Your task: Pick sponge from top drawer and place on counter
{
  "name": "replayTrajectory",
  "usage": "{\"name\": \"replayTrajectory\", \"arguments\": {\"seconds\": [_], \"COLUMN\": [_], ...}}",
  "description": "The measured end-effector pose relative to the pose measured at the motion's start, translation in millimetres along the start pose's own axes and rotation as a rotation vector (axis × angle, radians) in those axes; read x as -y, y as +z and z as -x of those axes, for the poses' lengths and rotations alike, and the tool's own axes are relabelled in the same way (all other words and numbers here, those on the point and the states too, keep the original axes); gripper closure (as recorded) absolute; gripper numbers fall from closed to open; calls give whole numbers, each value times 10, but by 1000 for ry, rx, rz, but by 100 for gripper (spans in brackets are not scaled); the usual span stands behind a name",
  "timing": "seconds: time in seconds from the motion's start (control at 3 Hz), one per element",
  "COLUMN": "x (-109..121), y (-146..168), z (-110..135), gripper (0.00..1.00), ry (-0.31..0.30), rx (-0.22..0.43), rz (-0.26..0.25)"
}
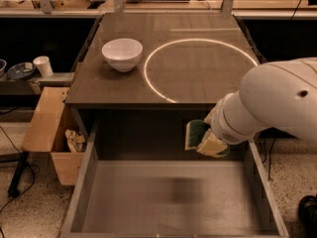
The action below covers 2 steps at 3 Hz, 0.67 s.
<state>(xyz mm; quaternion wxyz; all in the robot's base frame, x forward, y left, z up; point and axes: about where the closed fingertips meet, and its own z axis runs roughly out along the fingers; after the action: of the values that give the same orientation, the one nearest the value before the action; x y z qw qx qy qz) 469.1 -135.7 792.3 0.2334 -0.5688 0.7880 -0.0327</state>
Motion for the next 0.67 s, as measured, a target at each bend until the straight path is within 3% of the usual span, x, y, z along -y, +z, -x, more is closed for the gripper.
{"name": "replayTrajectory", "arguments": {"seconds": [0.67], "x": [135], "y": [-92], "z": [93], "gripper": [100], "ry": [-21], "rx": [7], "rz": [-38]}}
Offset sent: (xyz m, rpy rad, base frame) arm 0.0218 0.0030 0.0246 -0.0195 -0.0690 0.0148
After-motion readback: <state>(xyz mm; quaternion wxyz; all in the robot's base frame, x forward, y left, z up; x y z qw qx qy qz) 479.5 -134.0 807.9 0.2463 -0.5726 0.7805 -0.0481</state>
